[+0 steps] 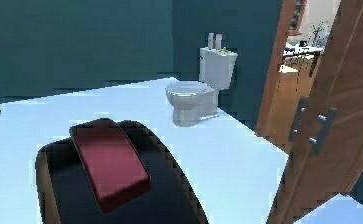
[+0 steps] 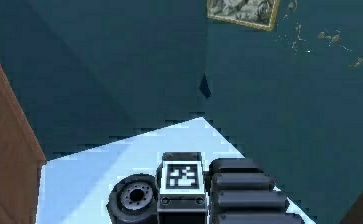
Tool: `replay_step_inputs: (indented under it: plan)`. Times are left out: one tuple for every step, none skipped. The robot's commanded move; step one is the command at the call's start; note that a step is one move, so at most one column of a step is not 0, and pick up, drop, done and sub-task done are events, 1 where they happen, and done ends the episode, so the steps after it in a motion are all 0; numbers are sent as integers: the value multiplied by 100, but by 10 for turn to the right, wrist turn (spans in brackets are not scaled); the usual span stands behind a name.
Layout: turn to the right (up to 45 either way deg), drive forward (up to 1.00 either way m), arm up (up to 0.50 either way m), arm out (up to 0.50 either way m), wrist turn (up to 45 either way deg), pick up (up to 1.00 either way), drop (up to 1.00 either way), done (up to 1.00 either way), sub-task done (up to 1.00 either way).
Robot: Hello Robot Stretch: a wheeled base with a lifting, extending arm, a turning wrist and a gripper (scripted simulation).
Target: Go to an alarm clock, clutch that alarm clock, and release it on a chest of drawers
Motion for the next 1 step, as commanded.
replay_step_inputs:
  plan:
    - [0,75,0,0,0,0,0,0,0]
